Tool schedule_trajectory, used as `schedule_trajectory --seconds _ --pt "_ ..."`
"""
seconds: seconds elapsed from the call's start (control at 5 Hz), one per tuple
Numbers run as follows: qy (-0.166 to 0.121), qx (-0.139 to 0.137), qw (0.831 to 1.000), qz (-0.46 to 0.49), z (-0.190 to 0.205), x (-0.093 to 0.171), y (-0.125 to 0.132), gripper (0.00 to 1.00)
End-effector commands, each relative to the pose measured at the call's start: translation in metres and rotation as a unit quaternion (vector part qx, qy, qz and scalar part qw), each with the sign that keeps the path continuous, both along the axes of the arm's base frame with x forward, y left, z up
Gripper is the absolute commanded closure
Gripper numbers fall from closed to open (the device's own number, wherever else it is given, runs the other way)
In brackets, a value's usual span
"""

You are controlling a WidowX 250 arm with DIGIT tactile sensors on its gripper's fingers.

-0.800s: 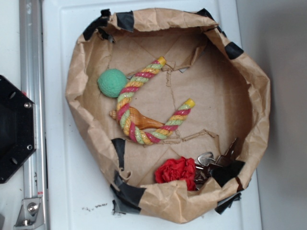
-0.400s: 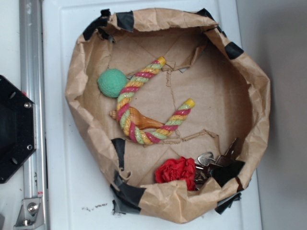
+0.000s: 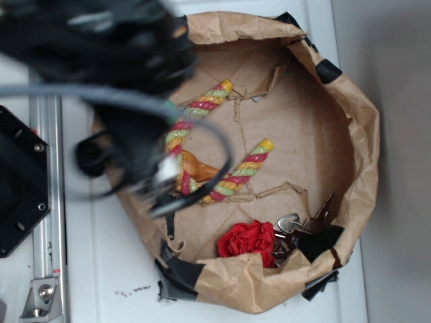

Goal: Grab the multicolored rope.

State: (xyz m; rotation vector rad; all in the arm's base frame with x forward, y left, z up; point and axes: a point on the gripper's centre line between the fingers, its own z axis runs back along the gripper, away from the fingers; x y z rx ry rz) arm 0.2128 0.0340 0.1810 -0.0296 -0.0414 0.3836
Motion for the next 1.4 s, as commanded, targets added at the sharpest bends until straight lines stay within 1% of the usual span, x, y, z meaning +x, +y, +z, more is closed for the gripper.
schedule_trajectory --seconds 0.0,0.2,0.4,0.6,0.8,1.0,1.2 --pt "-0.022 0.034 0.986 0.163 -0.064 0.069 0.034 0.00" --pt "0.021 0.047 0.981 0.189 -0.104 0.068 0.035 0.00" --pt "0.029 0.048 0.978 0.199 -0.115 0.060 0.037 0.00" --pt "0.031 0.046 0.976 0.209 -0.119 0.046 0.043 0.00" --pt "0.026 0.052 0.979 0.198 -0.121 0.032 0.049 0.00" --pt "0.026 0.037 0.986 0.160 -0.127 0.018 0.058 0.00" --pt "0.025 0.024 0.990 0.138 -0.130 0.010 0.061 0.00"
